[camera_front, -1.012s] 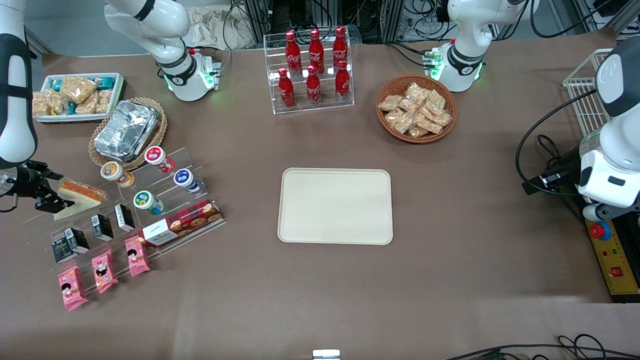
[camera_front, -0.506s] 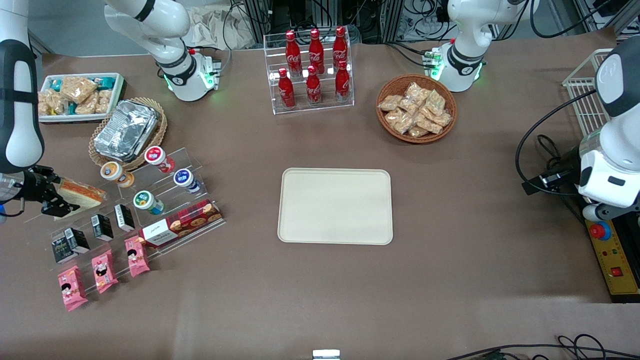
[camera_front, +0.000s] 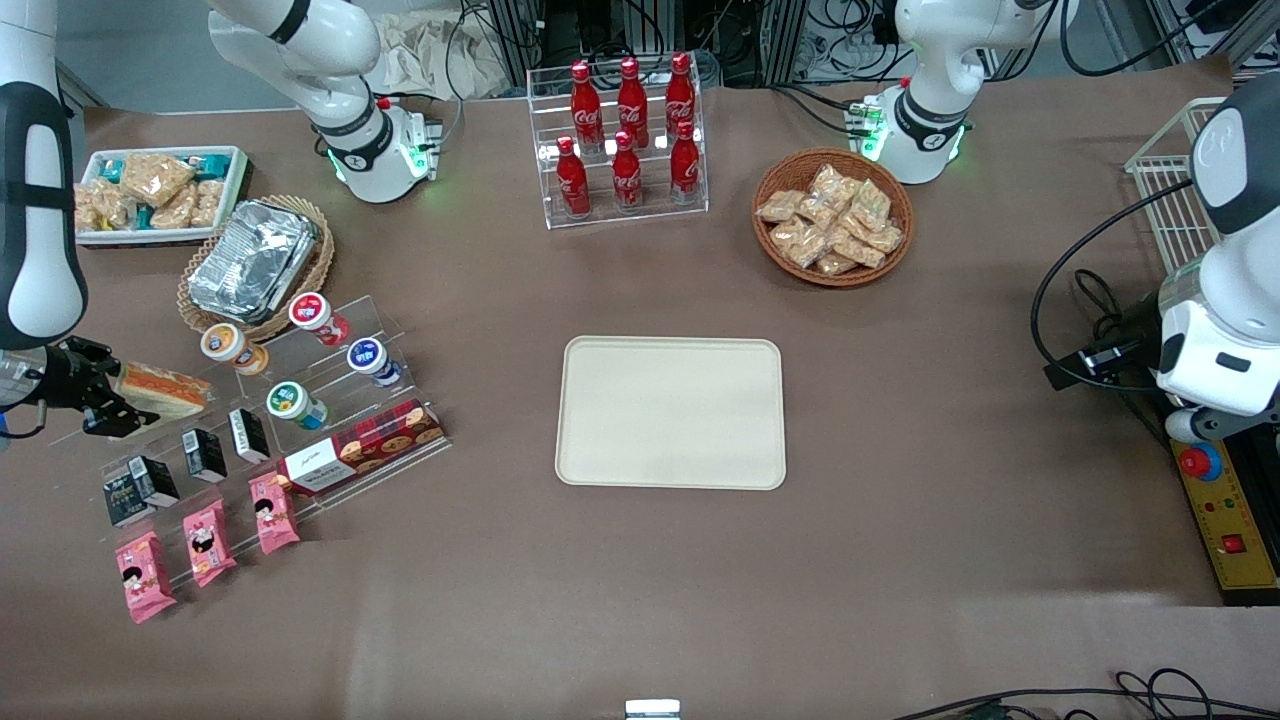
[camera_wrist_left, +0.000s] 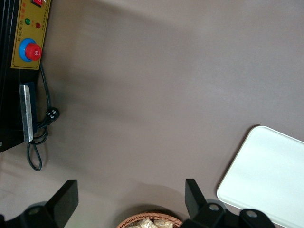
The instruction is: Place sandwich on tray
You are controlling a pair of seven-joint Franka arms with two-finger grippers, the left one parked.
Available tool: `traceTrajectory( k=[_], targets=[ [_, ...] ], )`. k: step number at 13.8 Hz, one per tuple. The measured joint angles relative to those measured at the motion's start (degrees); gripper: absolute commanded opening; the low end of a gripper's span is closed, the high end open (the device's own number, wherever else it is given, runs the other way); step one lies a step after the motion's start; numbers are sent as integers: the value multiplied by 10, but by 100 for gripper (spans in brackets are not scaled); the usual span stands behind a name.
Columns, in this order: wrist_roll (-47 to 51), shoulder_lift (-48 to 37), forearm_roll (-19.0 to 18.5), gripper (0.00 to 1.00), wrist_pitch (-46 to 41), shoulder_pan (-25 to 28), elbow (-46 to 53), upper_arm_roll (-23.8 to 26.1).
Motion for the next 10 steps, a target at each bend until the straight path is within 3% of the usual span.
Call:
traceTrajectory(
  k=[4, 8, 10],
  targets=[
    [-47, 0, 3, 59, 0, 0, 18, 0],
    [-93, 4, 3, 36, 0, 0, 24, 0],
    [-124, 4, 3, 34, 0, 0, 25, 1]
  ],
)
